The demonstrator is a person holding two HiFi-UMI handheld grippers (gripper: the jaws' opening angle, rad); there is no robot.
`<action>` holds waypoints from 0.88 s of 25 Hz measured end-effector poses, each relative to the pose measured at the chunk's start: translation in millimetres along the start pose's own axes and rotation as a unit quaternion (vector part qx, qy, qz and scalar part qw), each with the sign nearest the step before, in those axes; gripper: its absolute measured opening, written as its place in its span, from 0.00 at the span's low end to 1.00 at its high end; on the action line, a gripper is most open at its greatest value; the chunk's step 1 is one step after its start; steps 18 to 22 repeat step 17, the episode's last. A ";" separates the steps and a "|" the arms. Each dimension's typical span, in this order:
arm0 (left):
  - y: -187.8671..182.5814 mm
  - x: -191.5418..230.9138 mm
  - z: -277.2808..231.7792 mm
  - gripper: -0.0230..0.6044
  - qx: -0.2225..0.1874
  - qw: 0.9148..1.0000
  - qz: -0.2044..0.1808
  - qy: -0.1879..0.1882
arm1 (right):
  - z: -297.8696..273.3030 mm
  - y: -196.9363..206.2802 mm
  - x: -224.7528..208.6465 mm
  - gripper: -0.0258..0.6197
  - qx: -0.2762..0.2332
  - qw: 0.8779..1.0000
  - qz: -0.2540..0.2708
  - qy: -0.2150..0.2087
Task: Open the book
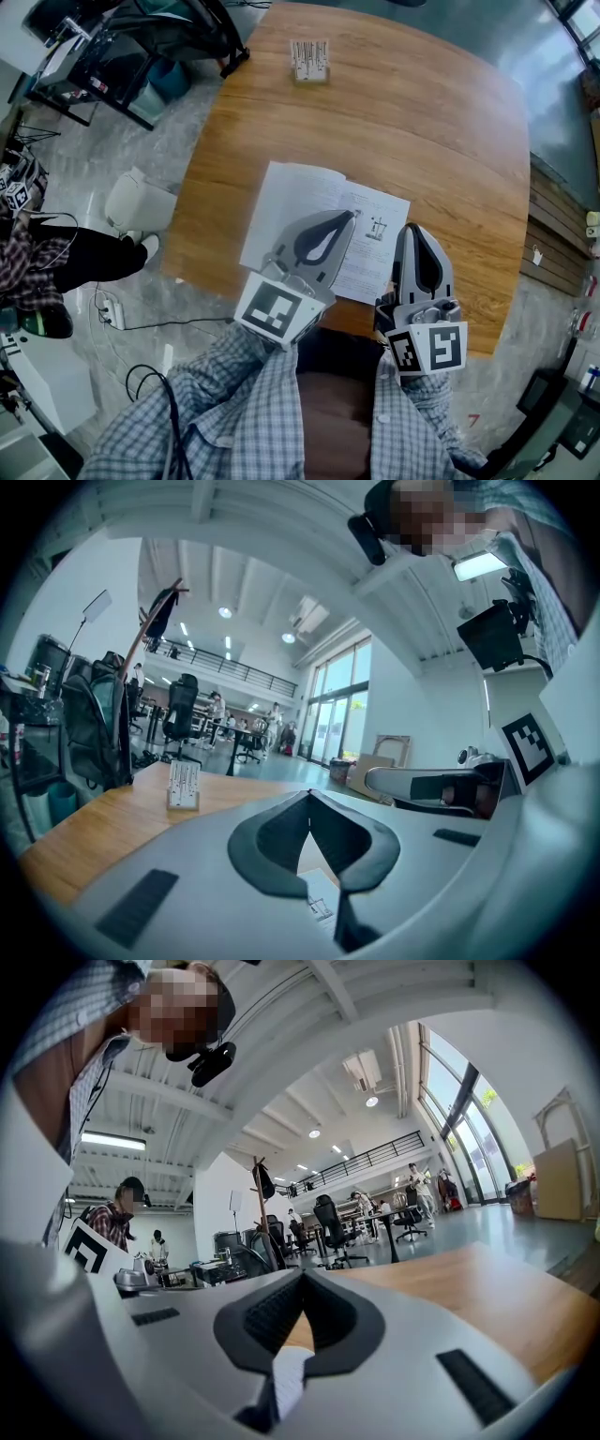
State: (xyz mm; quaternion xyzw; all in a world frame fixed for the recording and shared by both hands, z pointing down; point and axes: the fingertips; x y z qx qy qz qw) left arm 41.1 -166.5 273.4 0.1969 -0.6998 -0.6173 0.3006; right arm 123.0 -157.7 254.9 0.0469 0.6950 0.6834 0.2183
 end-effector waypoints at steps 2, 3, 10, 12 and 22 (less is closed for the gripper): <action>-1.2 1.2 0.2 0.05 -0.001 1.000 0.000 0.000 | -1.4 -0.1 0.8 0.07 0.001 1.000 -0.001 0.000; -1.7 1.9 0.4 0.05 0.000 1.000 0.000 0.000 | -2.2 -0.3 1.3 0.07 0.001 1.000 -0.001 0.000; 0.0 0.7 0.5 0.05 0.002 1.000 0.001 -0.001 | -1.6 2.0 1.8 0.07 0.004 1.000 0.013 -0.003; 0.8 0.4 0.1 0.05 0.002 1.000 0.001 -0.001 | -1.8 3.1 1.7 0.07 0.005 1.000 0.008 -0.003; 4.2 1.5 1.2 0.05 0.008 1.000 0.018 -0.004 | -2.5 8.4 0.6 0.07 0.010 1.000 -0.012 0.004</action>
Point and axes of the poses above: the fingertips, and each gripper's own axes: z backward along the fingers, x to its left, y out of its underside, and after that the axes turned 4 degrees about -x, right-handed
